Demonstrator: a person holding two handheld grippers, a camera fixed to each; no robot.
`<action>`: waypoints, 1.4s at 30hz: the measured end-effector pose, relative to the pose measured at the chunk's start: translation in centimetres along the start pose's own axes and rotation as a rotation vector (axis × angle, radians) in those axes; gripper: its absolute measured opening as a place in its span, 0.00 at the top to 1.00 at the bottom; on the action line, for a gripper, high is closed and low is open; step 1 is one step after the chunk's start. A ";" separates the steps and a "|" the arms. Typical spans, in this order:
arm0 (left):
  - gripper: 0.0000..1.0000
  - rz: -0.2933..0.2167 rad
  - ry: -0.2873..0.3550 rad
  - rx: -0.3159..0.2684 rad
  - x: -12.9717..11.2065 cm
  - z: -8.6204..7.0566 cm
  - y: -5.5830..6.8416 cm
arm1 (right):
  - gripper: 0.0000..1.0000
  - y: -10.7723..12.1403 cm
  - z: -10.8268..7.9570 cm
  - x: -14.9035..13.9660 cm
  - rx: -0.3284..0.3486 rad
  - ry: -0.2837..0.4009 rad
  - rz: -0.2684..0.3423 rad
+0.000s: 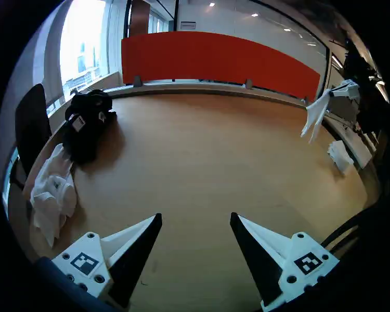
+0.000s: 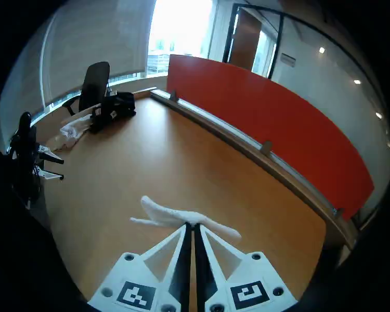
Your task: Fold towel
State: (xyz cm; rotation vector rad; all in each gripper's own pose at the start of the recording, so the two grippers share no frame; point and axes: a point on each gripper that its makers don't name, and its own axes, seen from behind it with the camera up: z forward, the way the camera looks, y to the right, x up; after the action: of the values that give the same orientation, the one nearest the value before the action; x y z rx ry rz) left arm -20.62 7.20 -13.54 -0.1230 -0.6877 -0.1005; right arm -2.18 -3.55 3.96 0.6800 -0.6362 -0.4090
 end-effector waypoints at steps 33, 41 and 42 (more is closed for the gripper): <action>0.03 0.046 -0.018 0.015 0.3 -0.1 1.2 | 0.97 13.7 -6.8 -9.5 -0.187 -0.139 0.095; 0.02 0.051 -0.018 0.013 0.6 0.0 1.6 | 0.97 15.7 -7.7 -10.9 -0.213 -0.168 0.113; 0.02 0.053 -0.018 0.012 0.6 0.0 1.6 | 0.97 15.9 -7.8 -11.1 -0.216 -0.170 0.114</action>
State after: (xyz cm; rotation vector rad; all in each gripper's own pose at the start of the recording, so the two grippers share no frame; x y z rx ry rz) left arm -19.94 8.75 -13.26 -0.1302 -0.7024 -0.0444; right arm -2.95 17.24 5.72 0.4034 -0.7757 -0.4253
